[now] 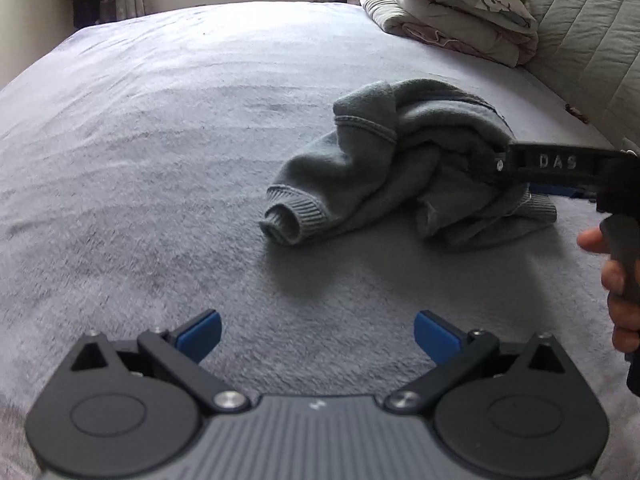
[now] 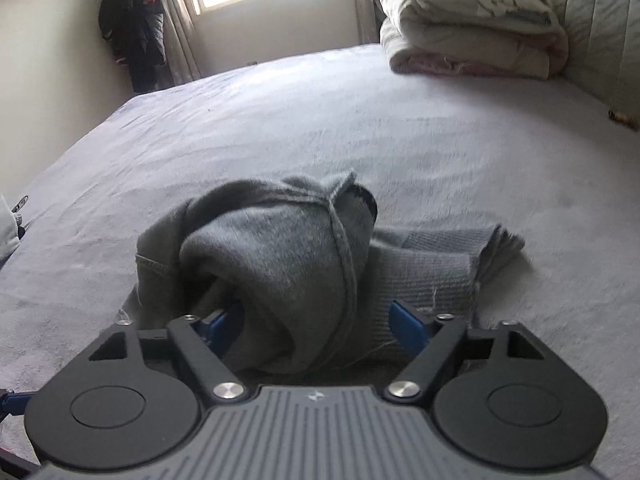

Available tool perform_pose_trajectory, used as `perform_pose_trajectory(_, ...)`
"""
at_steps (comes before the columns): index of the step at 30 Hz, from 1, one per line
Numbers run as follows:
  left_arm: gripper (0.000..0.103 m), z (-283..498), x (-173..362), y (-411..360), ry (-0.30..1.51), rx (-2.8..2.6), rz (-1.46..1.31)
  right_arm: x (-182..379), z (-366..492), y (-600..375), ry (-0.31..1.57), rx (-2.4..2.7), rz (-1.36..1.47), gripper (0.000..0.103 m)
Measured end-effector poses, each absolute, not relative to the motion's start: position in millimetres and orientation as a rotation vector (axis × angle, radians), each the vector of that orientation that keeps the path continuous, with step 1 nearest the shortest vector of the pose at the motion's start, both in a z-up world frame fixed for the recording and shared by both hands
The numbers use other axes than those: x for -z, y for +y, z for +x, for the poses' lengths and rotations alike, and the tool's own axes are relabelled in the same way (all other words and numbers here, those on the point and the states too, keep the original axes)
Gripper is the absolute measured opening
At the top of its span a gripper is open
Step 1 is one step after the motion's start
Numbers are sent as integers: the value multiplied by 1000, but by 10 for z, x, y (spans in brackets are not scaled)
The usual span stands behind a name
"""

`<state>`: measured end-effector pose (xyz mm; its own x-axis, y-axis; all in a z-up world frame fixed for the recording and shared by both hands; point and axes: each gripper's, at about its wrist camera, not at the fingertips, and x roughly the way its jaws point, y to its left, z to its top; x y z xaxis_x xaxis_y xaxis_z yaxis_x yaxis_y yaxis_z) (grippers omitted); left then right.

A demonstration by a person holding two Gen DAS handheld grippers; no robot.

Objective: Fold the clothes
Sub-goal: 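Lower the right gripper onto the sweater bundle and close on the fabric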

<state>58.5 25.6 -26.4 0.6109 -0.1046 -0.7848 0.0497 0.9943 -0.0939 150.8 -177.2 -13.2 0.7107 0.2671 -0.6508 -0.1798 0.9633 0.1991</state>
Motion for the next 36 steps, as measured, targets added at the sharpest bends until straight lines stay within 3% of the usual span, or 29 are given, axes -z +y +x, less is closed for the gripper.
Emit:
perform_pose_trajectory(2, 103, 623, 260, 269, 912, 97, -84, 177, 1535, -1803, 762, -257, 155, 67)
perform_pose_trajectory(7, 103, 665, 264, 307, 934, 116, -133, 205, 1522, -1866, 779, -311, 235, 52)
perform_pose_trajectory(10, 99, 686, 264, 375, 955, 103, -171, 190, 1489, -1841, 802, -368, 260, 51)
perform_pose_trajectory(12, 98, 691, 255, 435, 963, 90, -204, 172, 1450, -1812, 797, -369, 252, 42)
perform_pose_trajectory(14, 98, 689, 249, 485, 964, 87, -235, 145, 1411, -1793, 787, -371, 247, 25)
perform_pose_trajectory(17, 98, 674, 235, 548, 955, 88, -276, 93, 1353, -1781, 771, -391, 259, 18)
perform_pose_trajectory(22, 98, 627, 161, 607, 916, 98, -296, 7, 1256, -1762, 745, -424, 278, 11)
perform_pose_trajectory(36, 98, 587, -60, 906, 799, 85, -369, -142, 876, -1515, 765, -598, 192, 5)
